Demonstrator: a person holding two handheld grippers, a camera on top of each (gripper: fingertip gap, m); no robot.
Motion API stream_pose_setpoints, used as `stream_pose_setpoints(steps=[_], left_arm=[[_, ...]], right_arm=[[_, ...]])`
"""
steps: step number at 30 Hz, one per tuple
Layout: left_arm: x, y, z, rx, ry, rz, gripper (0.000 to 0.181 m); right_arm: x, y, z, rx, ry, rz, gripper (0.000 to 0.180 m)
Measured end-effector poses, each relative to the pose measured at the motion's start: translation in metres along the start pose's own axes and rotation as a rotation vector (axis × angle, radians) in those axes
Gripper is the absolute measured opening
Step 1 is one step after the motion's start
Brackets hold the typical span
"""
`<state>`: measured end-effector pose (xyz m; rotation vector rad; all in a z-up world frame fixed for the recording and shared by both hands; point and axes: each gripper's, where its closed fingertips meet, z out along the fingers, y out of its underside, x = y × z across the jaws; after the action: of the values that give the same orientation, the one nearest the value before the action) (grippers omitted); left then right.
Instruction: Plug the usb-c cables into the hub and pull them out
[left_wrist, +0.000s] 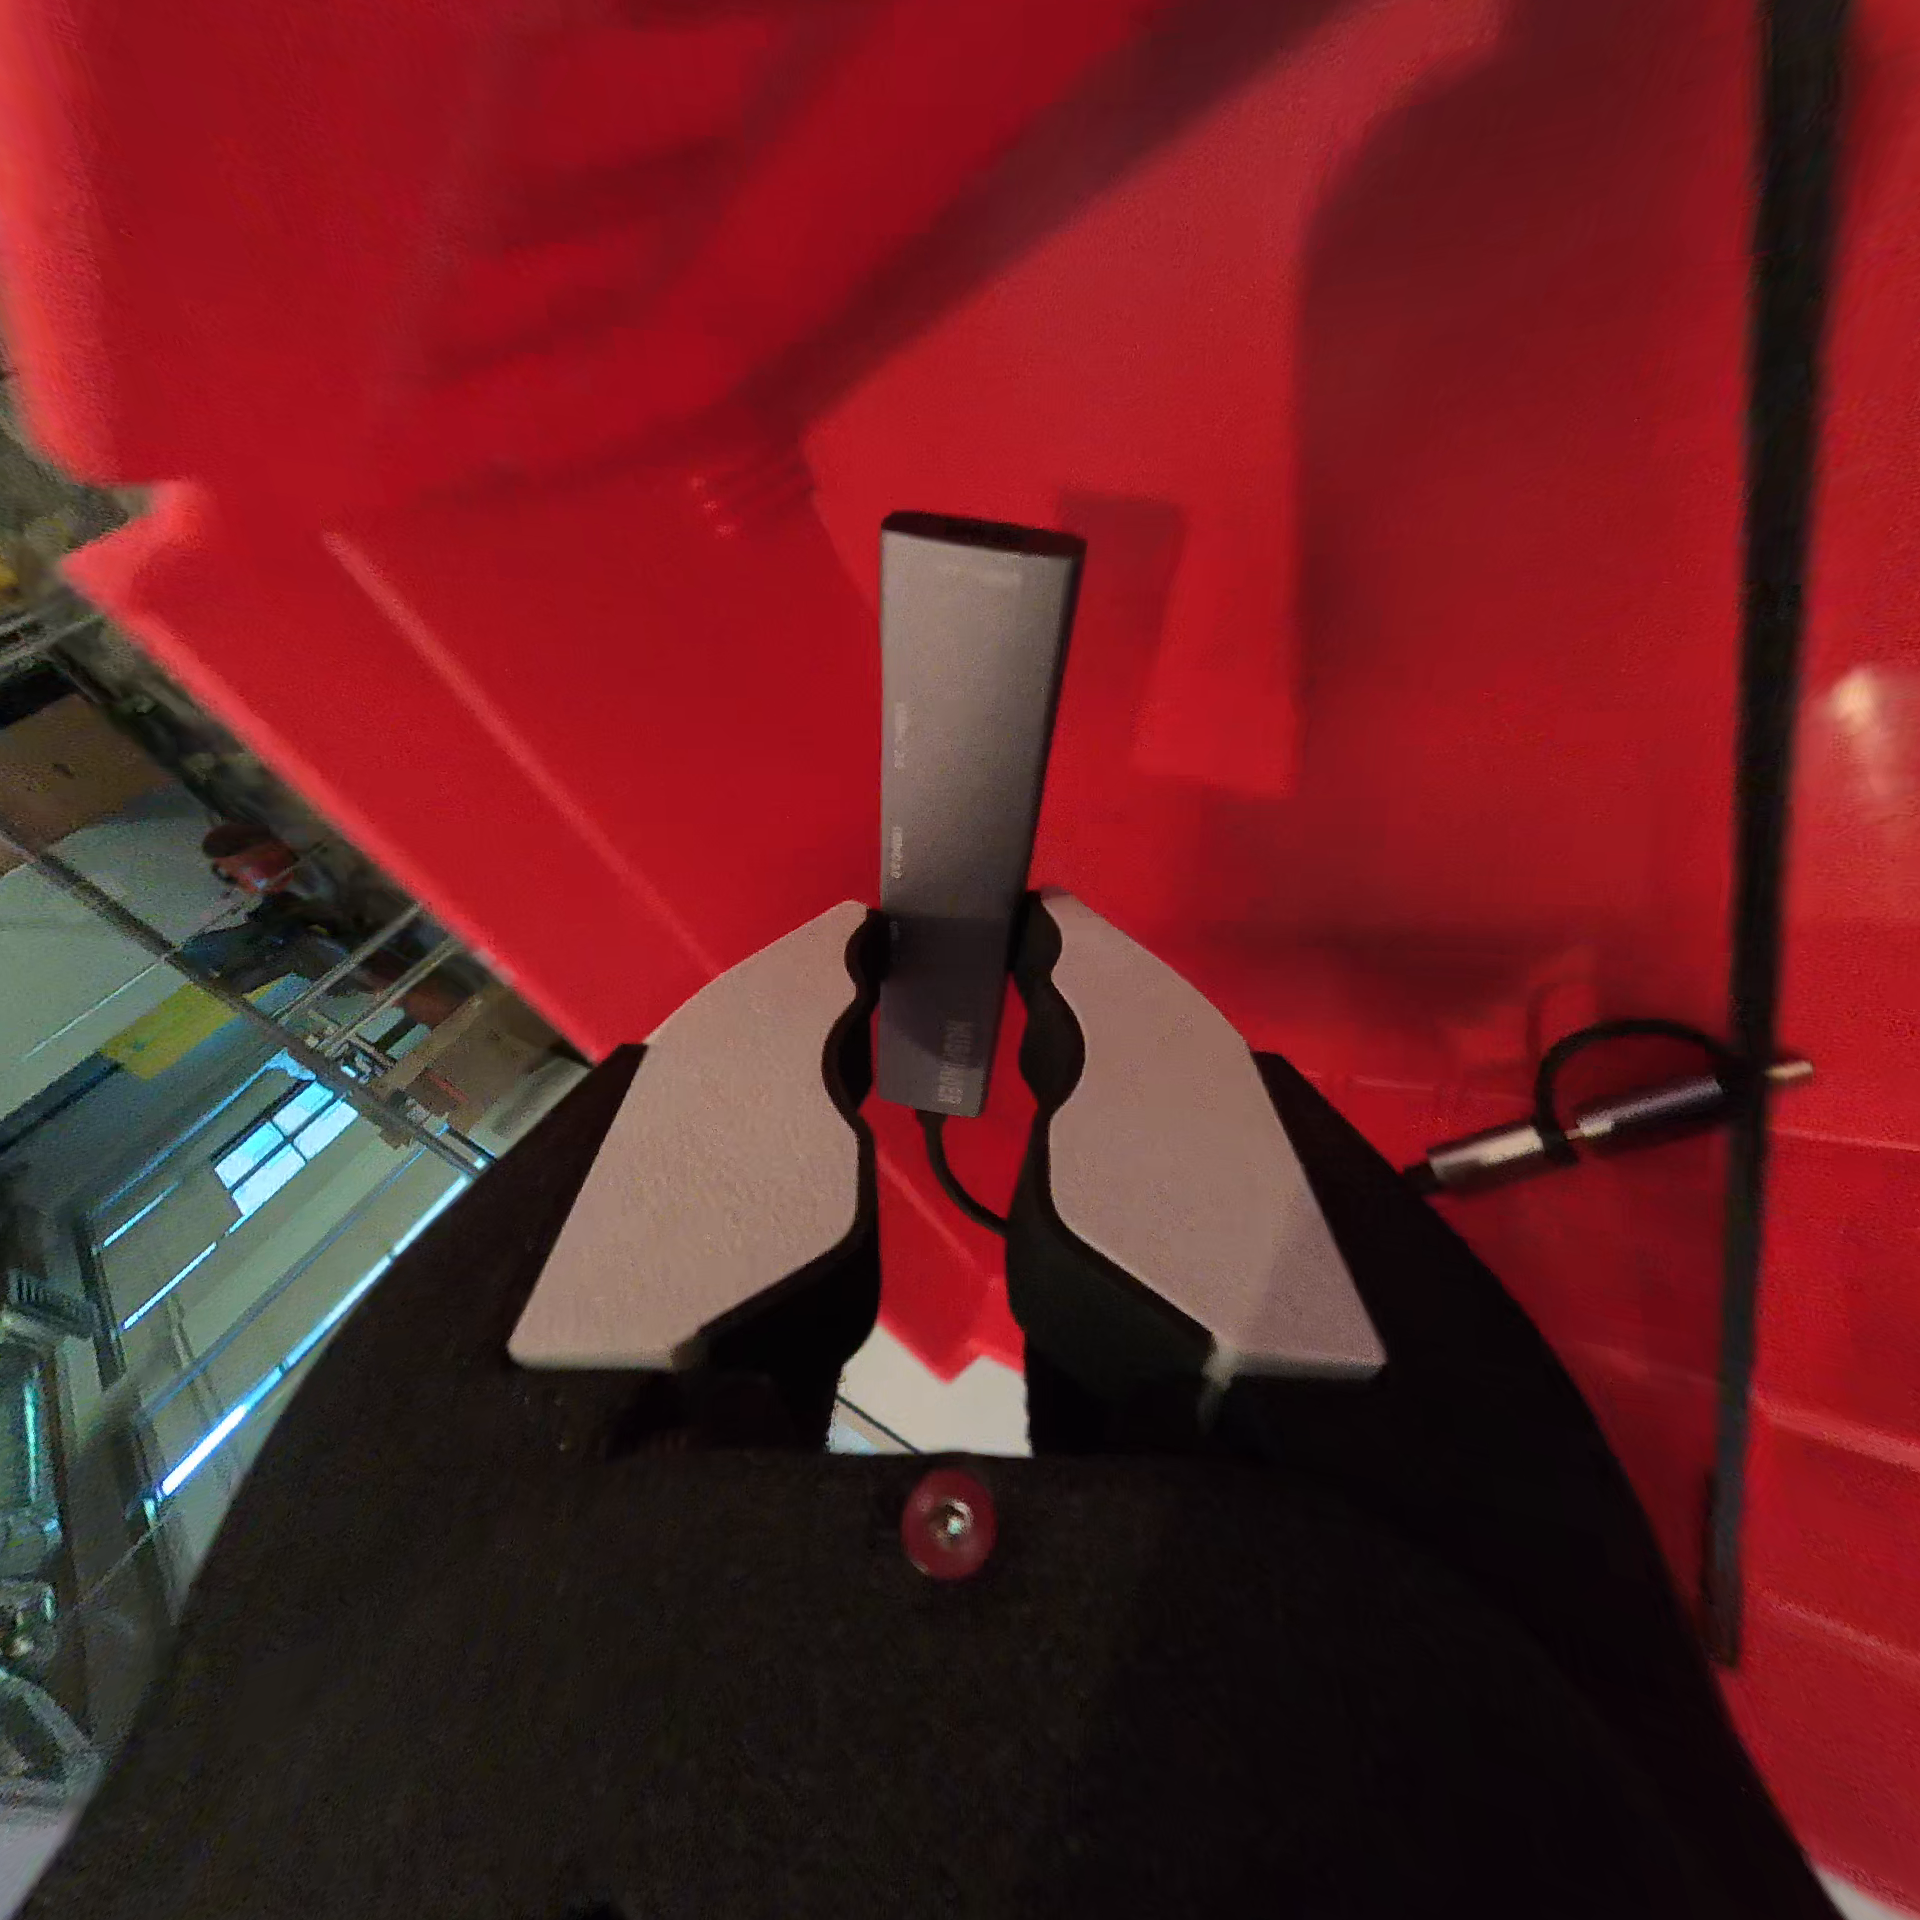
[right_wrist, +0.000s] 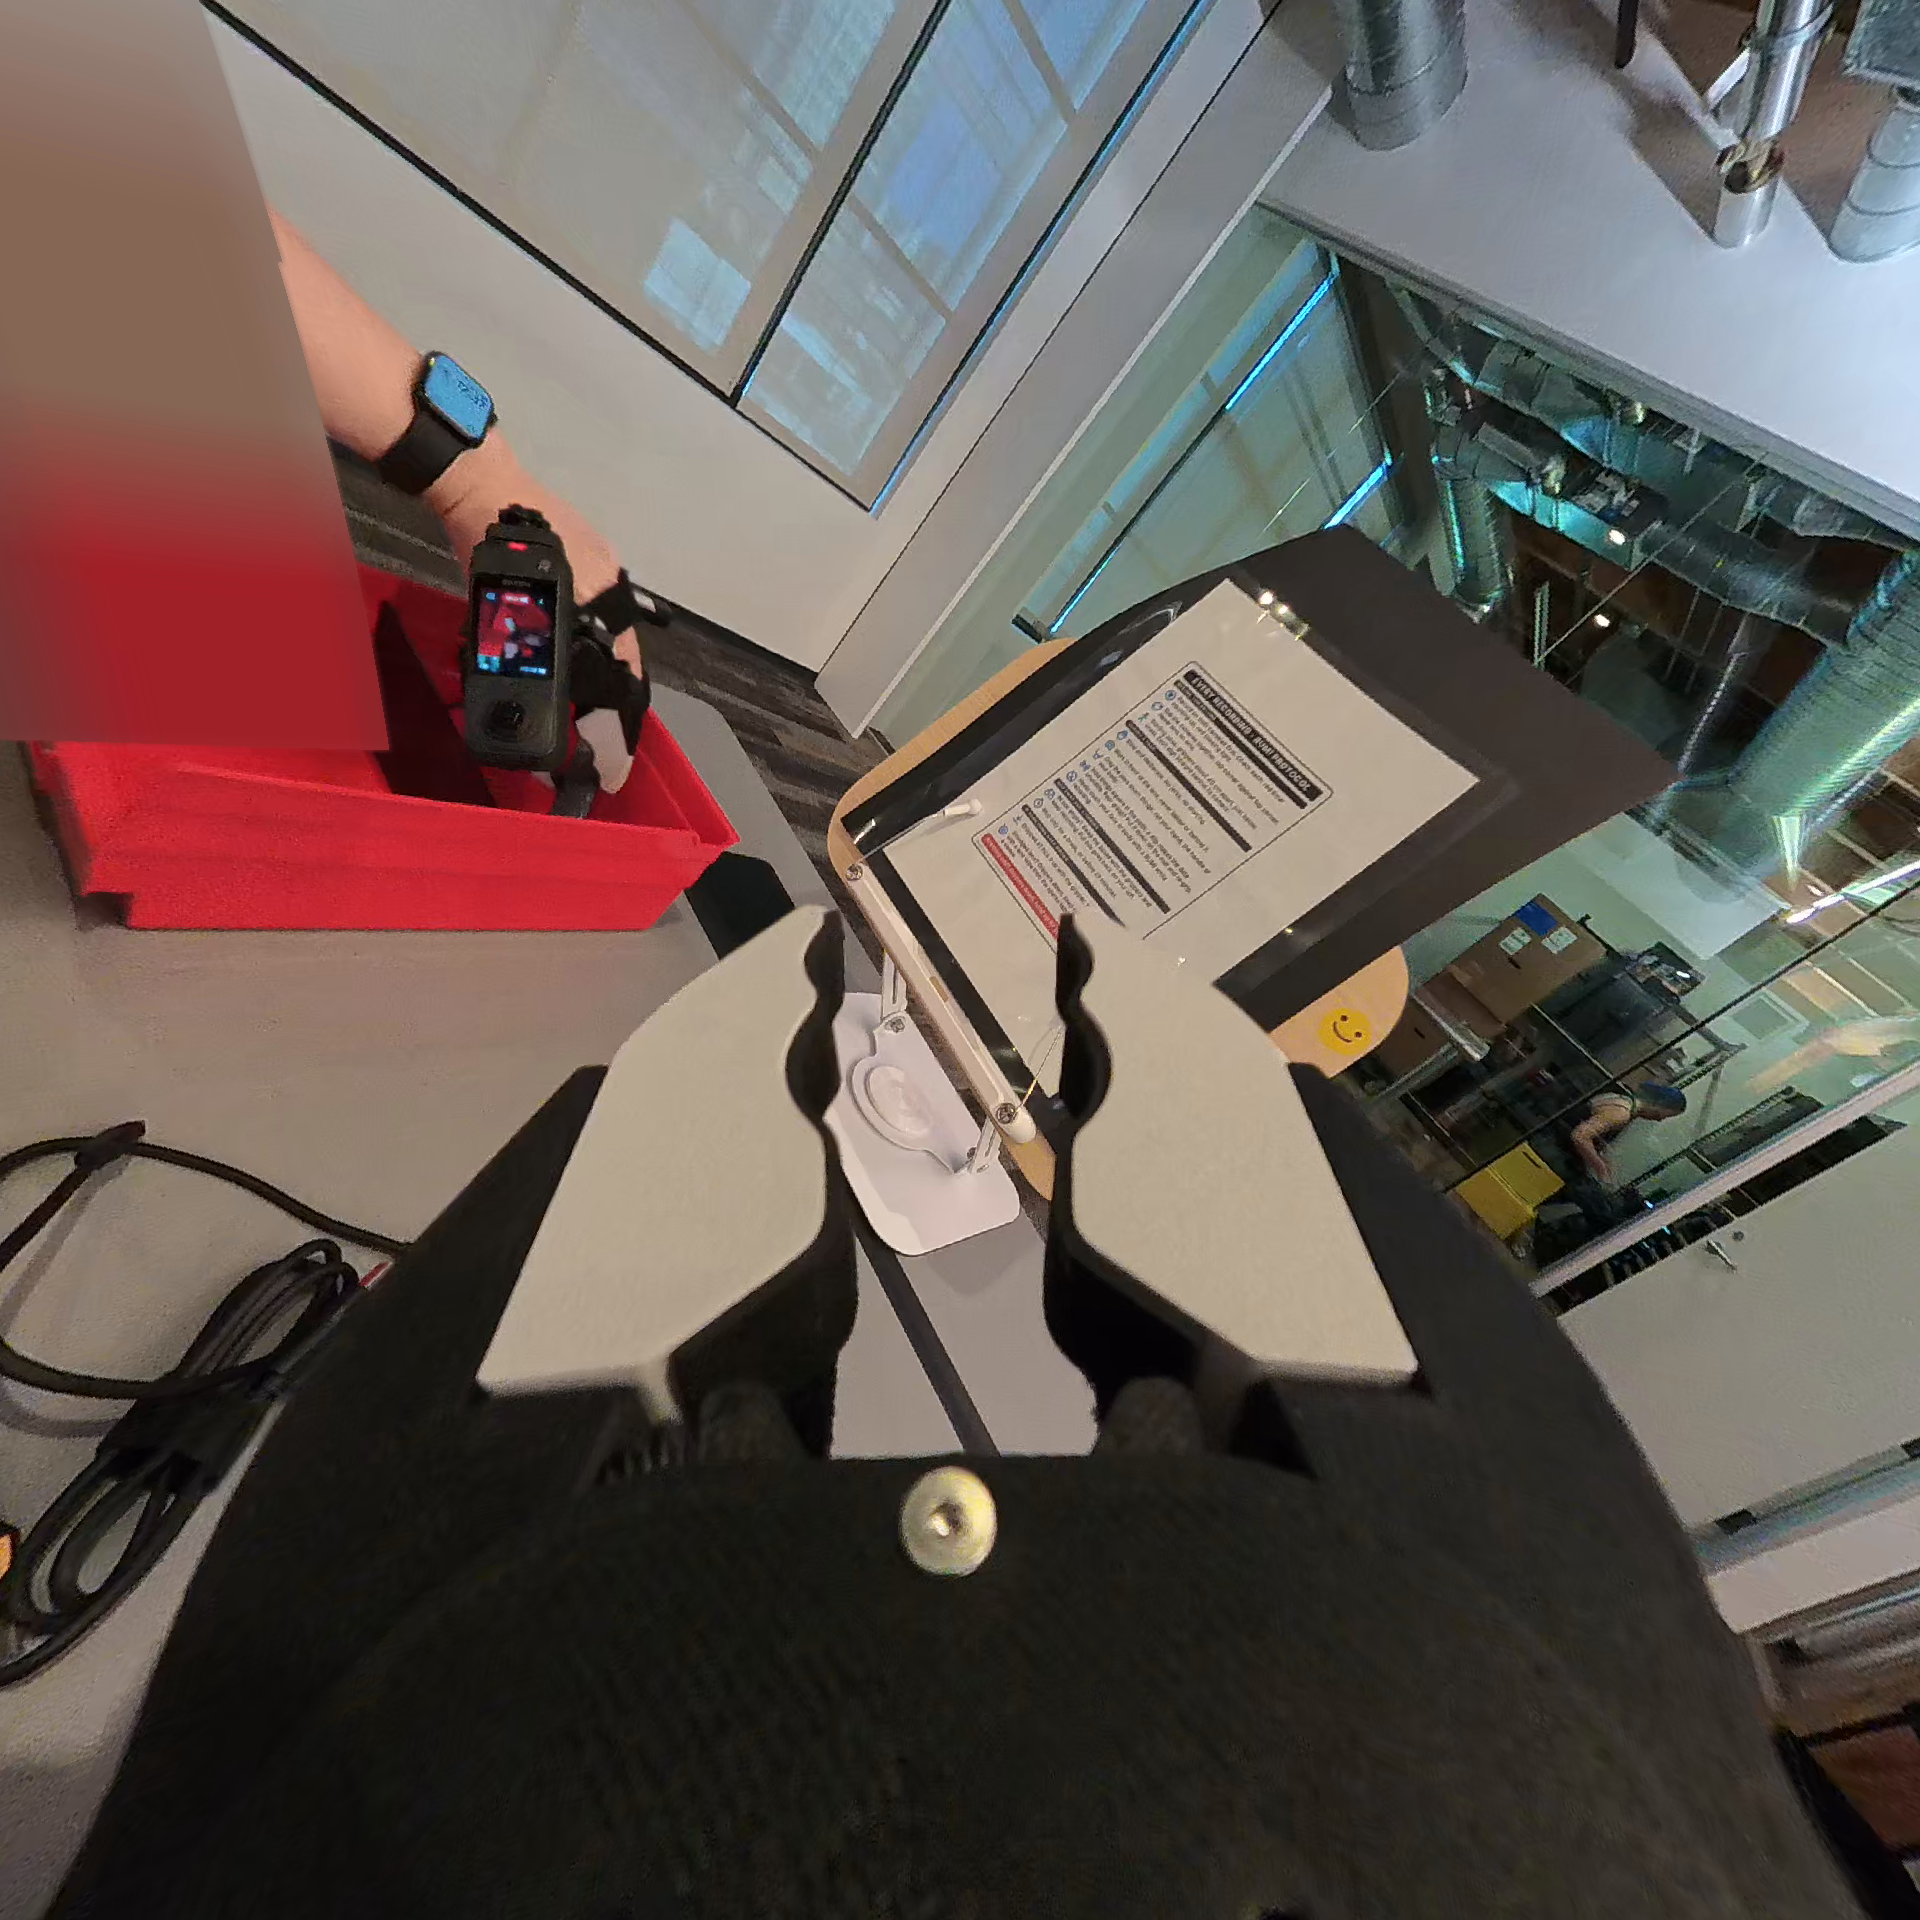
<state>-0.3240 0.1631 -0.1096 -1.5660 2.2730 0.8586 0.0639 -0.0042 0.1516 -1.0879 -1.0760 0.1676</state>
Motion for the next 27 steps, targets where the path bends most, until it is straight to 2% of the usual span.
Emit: stream_pose_setpoints(steps=[5, 8, 11, 15, 18, 20, 22, 24, 27], left_arm=[[-0.029, 0.012, -0.052, -0.011, -0.131, -0.078, 0.024], [-0.062, 0.022, -0.105, 0.003, -0.312, -0.172, 0.023], [-0.090, 0.016, -0.172, 0.110, -0.491, -0.356, 0.024], [-0.102, -0.032, -0.264, 0.394, -0.630, -0.629, 0.024], [-0.087, -0.092, -0.313, 0.638, -0.583, -0.786, 0.023], [-0.067, -0.135, -0.321, 0.740, -0.479, -0.861, 0.024], [-0.045, -0.175, -0.313, 0.767, -0.369, -0.902, 0.024], [-0.026, -0.203, -0.294, 0.708, -0.307, -0.908, 0.024], [-0.008, -0.210, -0.259, 0.561, -0.251, -0.929, 0.024]], right_arm=[[0.002, -0.015, -0.013, 0.049, 0.013, -0.012, 0.039], [0.006, -0.027, -0.024, 0.103, 0.028, -0.010, 0.039], [0.008, -0.037, -0.031, 0.158, 0.029, 0.013, 0.039], [0.006, -0.042, -0.035, 0.182, 0.016, 0.015, 0.039], [-0.002, -0.043, -0.032, 0.189, -0.032, 0.044, 0.038], [-0.008, -0.039, -0.028, 0.174, -0.061, 0.043, 0.038], [-0.012, -0.032, -0.026, 0.139, -0.079, 0.028, 0.039], [-0.012, -0.028, -0.026, 0.124, -0.086, 0.031, 0.039], [-0.007, -0.030, -0.030, 0.160, -0.085, 0.069, 0.039]])
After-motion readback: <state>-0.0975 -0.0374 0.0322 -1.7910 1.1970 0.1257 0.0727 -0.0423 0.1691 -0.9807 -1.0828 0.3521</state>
